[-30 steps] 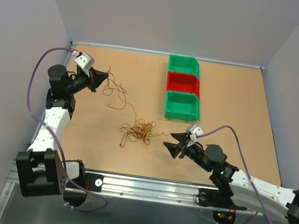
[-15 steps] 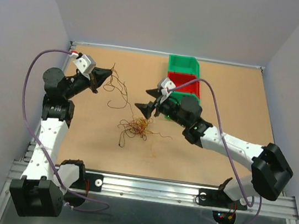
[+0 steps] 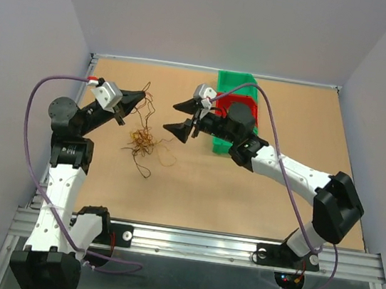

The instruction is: Untangle the cables

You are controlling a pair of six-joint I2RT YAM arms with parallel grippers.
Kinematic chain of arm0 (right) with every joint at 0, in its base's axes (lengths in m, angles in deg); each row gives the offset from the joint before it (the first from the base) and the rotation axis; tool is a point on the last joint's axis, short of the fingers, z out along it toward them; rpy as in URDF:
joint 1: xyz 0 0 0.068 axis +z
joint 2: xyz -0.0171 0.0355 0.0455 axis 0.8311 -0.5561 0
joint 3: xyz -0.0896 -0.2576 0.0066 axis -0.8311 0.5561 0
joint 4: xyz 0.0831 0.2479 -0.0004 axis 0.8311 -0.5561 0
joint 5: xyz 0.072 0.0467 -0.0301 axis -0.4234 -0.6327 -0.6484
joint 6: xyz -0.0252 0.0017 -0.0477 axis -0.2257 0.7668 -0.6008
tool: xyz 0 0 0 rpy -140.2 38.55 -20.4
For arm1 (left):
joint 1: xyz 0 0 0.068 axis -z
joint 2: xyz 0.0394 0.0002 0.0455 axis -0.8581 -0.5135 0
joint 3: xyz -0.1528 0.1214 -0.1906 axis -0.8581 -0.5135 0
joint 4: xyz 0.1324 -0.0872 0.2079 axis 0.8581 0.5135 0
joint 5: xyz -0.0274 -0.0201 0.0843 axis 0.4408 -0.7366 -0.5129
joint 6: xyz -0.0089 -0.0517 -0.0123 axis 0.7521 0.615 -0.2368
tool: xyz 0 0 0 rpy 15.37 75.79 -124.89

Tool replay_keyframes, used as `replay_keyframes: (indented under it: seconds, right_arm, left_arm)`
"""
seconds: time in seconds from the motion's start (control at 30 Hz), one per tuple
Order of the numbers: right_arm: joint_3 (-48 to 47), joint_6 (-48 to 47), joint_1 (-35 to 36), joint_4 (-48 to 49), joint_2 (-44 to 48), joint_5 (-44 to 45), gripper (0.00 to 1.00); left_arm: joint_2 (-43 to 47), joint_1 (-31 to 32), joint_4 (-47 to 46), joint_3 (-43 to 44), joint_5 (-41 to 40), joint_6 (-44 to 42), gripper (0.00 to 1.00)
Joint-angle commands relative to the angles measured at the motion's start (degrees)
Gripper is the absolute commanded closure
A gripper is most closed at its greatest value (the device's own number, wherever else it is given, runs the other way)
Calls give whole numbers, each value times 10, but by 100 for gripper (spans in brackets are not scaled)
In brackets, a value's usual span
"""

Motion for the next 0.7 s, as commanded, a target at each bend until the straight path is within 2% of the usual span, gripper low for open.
replay_keyframes:
  seconds: [0.0, 0.13, 0.37, 0.53, 0.67]
  right_arm:
    - [17, -18, 5, 20, -31, -69, 24]
    - [35, -27, 5, 31, -53, -81, 22]
    - [32, -6, 4, 96, -104, -99, 22]
    - [60, 21, 5, 211, -117, -55, 28]
    - [57, 41, 5, 248, -138, -44, 32]
  left_arm:
    - [6, 19, -28, -53, 39, -63, 99]
    - [0, 42, -30, -64, 32, -77, 99]
    - [20, 43, -30, -78, 19, -86, 99]
    - [30, 43, -30, -83, 20, -87, 99]
    - [30, 43, -29, -85, 22, -87, 99]
